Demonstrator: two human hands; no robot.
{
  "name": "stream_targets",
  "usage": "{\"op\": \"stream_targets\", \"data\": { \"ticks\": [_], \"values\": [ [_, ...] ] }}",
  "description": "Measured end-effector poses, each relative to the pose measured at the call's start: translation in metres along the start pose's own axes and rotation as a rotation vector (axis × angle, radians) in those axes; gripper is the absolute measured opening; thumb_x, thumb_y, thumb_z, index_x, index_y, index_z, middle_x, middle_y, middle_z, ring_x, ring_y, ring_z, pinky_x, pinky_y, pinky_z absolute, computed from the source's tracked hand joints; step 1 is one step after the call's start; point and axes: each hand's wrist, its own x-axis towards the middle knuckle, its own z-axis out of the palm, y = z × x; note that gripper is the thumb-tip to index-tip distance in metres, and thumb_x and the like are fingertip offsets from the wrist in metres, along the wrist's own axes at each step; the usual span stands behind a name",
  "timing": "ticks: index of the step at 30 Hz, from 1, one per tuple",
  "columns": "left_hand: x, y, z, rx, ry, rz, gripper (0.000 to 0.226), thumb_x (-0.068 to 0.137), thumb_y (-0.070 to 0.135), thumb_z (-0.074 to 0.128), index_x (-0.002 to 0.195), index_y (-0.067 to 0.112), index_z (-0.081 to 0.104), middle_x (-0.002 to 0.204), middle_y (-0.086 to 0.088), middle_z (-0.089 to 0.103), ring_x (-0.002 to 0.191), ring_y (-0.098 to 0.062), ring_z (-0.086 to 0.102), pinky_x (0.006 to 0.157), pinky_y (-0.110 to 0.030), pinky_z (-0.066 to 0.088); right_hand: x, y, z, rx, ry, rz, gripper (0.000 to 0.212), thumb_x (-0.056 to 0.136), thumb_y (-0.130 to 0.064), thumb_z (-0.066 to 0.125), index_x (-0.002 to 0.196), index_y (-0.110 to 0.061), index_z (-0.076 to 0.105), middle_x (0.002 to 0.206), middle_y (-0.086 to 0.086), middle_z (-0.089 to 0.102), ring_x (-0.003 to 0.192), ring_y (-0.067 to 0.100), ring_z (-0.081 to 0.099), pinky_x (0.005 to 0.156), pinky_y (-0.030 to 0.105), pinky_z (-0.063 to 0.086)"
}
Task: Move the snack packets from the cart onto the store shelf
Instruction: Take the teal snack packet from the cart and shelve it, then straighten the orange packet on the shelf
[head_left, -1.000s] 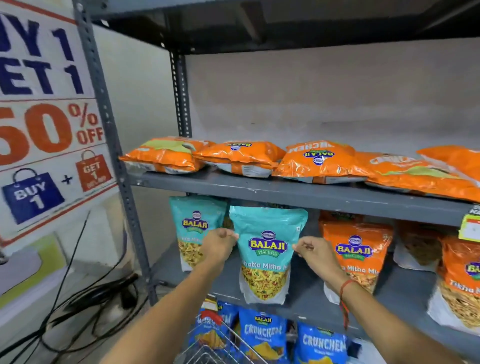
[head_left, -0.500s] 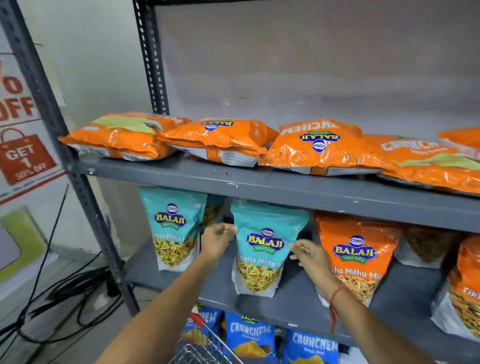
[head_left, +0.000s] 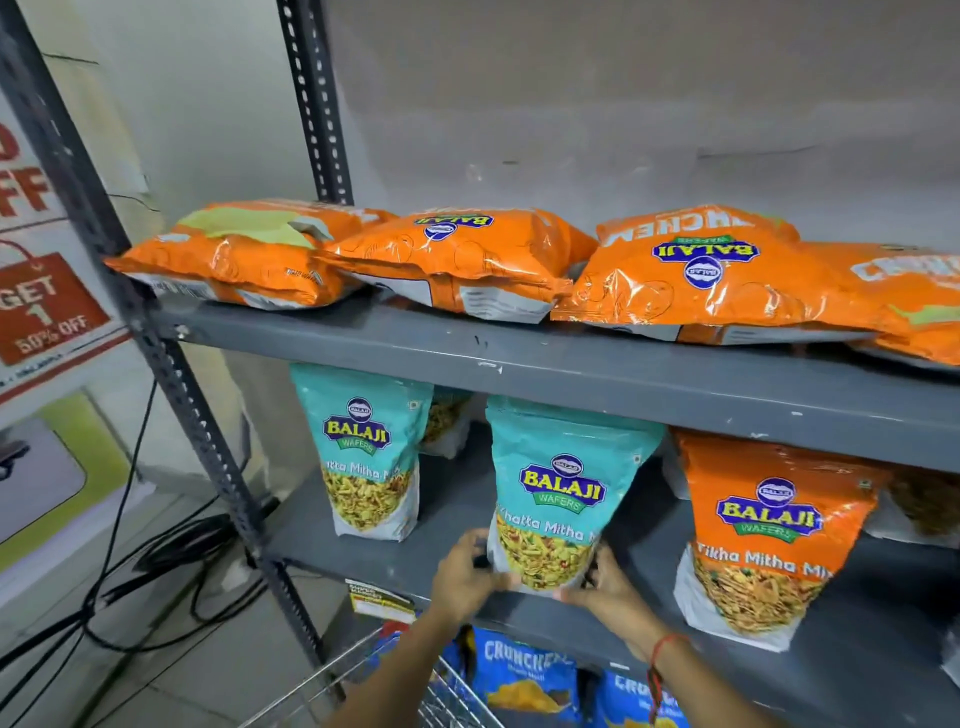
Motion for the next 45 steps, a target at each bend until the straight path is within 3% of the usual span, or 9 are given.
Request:
{"op": "stream_targets", "data": {
  "ticks": [13, 17, 21, 26, 31, 33, 39, 43, 45],
  "values": [
    [0.000, 0.008, -0.006, -0.026, 0.169, 0.003, 0.069, 0.065, 0.028, 0.084, 0.126, 0.020, 0.052, 0.112, 0.004, 0.062, 0.108, -0.014, 0.059, 0.091, -0.032, 0.048, 0.004, -0.004, 0.011, 0.021, 0.038, -0.015, 0.079, 0.056, -0.016, 0.088, 0.116, -0.043, 0.044, 0.125, -0.010, 0.058, 0.109, -0.001, 0.056, 0.071, 0.010, 0.052],
    [-0.023, 0.036, -0.004, -0.055, 0.415, 0.133, 0.037, 0.062, 0.047, 0.081, 0.091, 0.037, 0.061, 0.096, 0.009, 0.072, 0.094, -0.013, 0.067, 0.083, -0.033, 0.051, -0.026, -0.010, 0.001, 0.000, 0.114, -0.057, 0.107, 0.062, -0.014, 0.086, 0.145, -0.036, 0.022, 0.139, -0.013, 0.037, 0.129, 0.008, 0.039, 0.086, 0.017, 0.047],
    [-0.047, 0.070, 0.025, -0.075, 0.323, 0.281, 0.018, 0.067, 0.037, 0.081, 0.078, 0.030, 0.068, 0.076, 0.007, 0.075, 0.077, -0.009, 0.071, 0.074, -0.040, 0.059, -0.075, -0.017, -0.013, 0.007, 0.253, -0.118, 0.095, 0.071, -0.012, 0.081, 0.147, -0.030, 0.025, 0.150, -0.003, 0.031, 0.137, 0.019, 0.034, 0.108, 0.044, 0.041],
    [-0.075, 0.089, 0.093, -0.130, 0.040, 0.280, 0.019, 0.071, 0.012, 0.079, 0.079, 0.026, 0.068, 0.079, -0.017, 0.073, 0.073, -0.029, 0.067, 0.075, -0.047, 0.055, -0.142, -0.009, -0.045, 0.062, 0.486, -0.116, 0.068, 0.078, -0.004, 0.073, 0.137, -0.020, 0.043, 0.139, 0.010, 0.047, 0.119, 0.024, 0.050, 0.092, 0.030, 0.045],
    [-0.087, 0.076, 0.149, -0.078, -0.106, 0.140, 0.039, 0.070, 0.015, 0.081, 0.106, 0.009, 0.067, 0.087, -0.011, 0.070, 0.075, -0.021, 0.064, 0.076, -0.041, 0.055, -0.179, 0.002, -0.094, 0.109, 0.651, -0.025, 0.059, 0.081, -0.001, 0.069, 0.134, -0.010, 0.045, 0.133, 0.021, 0.051, 0.111, 0.027, 0.054, 0.095, 0.036, 0.047],
    [-0.060, 0.078, 0.219, -0.045, -0.136, 0.076, 0.051, 0.068, 0.018, 0.082, 0.115, 0.013, 0.062, 0.097, -0.010, 0.068, 0.084, -0.024, 0.066, 0.084, -0.044, 0.055, -0.159, 0.025, -0.175, 0.059, 0.618, 0.000, 0.063, 0.082, -0.006, 0.069, 0.138, -0.013, 0.041, 0.137, 0.018, 0.047, 0.119, 0.030, 0.053, 0.098, 0.042, 0.046],
    [-0.029, 0.066, 0.224, 0.030, -0.070, 0.004, 0.061, 0.069, 0.019, 0.080, 0.124, 0.020, 0.055, 0.102, -0.002, 0.061, 0.096, -0.019, 0.061, 0.090, -0.045, 0.055, -0.122, 0.029, -0.193, 0.013, 0.500, 0.076, 0.083, 0.079, -0.005, 0.072, 0.147, -0.014, 0.024, 0.151, 0.013, 0.033, 0.135, 0.031, 0.039, 0.108, 0.046, 0.040],
    [-0.031, 0.050, 0.223, -0.027, -0.037, 0.057, 0.037, 0.070, 0.022, 0.081, 0.089, 0.045, 0.059, 0.085, 0.019, 0.066, 0.081, 0.007, 0.061, 0.070, -0.015, 0.050, -0.116, 0.036, -0.186, -0.031, 0.403, 0.022, 0.070, 0.078, -0.004, 0.072, 0.126, -0.039, 0.035, 0.124, -0.018, 0.047, 0.115, 0.009, 0.046, 0.080, 0.006, 0.046],
    [-0.030, 0.046, 0.227, -0.062, -0.004, 0.065, 0.035, 0.069, 0.022, 0.081, 0.083, 0.045, 0.059, 0.084, 0.015, 0.068, 0.082, 0.006, 0.062, 0.075, -0.019, 0.051, -0.115, 0.034, -0.187, -0.066, 0.363, 0.016, 0.060, 0.080, -0.005, 0.069, 0.112, -0.045, 0.040, 0.112, -0.030, 0.048, 0.106, -0.001, 0.049, 0.068, -0.003, 0.043]
  ]
}}
